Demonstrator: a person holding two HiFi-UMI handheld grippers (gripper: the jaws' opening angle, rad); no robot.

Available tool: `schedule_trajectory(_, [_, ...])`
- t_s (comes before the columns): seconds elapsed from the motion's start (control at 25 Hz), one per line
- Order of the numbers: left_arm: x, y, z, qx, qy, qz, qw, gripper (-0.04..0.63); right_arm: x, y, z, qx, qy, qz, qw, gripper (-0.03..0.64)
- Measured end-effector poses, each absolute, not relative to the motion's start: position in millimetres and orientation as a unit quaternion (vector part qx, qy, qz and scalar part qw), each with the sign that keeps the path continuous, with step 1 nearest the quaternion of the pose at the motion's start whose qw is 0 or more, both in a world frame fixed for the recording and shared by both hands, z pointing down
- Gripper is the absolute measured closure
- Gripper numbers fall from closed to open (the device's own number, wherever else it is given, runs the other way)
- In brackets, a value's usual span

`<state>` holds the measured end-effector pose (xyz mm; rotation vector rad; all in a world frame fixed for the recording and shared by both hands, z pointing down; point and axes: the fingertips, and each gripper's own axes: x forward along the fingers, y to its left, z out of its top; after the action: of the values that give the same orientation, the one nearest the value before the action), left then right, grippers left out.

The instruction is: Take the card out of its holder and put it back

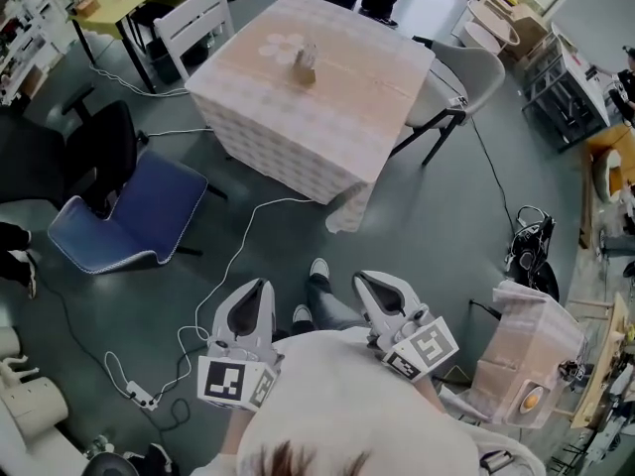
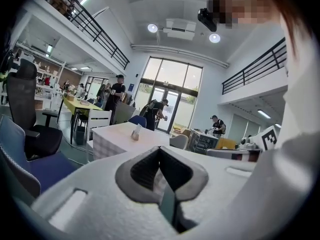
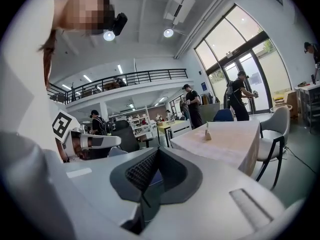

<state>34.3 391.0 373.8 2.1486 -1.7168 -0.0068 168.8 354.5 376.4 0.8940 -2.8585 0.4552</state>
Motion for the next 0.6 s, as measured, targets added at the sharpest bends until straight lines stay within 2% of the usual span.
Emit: schedule_trajectory(0.6, [14.8,284.0,357.9,0.734,-0.653,-0.02,0.183,0.595,156.5,239.1,366.8,0.252,-0.956,0.139,0.056,0.618])
